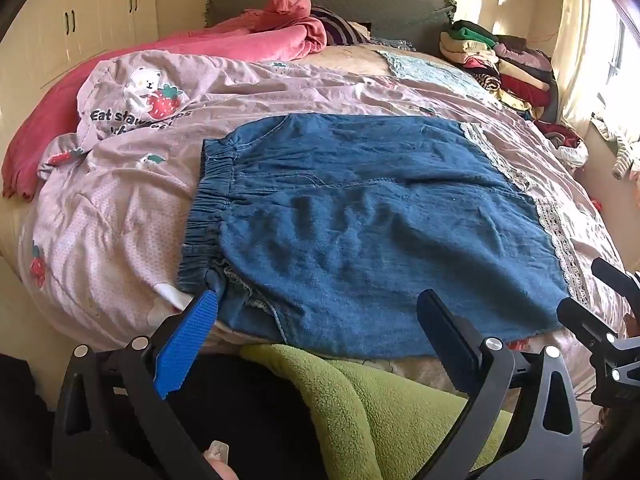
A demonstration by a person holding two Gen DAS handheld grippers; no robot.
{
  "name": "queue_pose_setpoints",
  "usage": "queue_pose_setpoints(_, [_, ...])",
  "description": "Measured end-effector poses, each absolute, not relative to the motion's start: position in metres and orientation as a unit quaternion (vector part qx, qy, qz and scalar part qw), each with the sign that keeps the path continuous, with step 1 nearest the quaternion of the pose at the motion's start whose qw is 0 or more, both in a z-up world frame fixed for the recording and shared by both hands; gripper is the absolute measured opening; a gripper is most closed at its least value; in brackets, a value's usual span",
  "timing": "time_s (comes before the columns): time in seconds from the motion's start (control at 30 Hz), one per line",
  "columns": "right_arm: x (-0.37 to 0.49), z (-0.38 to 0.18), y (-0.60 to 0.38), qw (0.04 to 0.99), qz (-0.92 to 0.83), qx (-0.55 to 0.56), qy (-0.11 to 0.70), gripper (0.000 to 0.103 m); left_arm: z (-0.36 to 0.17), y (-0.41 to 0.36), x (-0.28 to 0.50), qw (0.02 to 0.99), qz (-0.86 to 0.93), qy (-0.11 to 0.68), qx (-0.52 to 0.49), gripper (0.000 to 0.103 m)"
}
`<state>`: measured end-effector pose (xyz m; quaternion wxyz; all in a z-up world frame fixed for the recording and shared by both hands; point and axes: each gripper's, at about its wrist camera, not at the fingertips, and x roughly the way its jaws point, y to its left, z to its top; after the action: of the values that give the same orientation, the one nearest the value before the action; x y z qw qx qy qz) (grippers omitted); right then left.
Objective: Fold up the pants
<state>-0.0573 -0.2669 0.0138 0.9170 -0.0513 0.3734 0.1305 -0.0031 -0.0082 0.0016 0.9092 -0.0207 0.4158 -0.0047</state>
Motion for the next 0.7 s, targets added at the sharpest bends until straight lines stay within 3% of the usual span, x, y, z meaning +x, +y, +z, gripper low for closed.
queue_pose_setpoints(0.7, [-0.057,0.013,-0.267,0.917,0.129,-0.052,0.373,0.095,0.004,-0.004,-0.008,0.910,-0.005,0.414,-0.022,0.099])
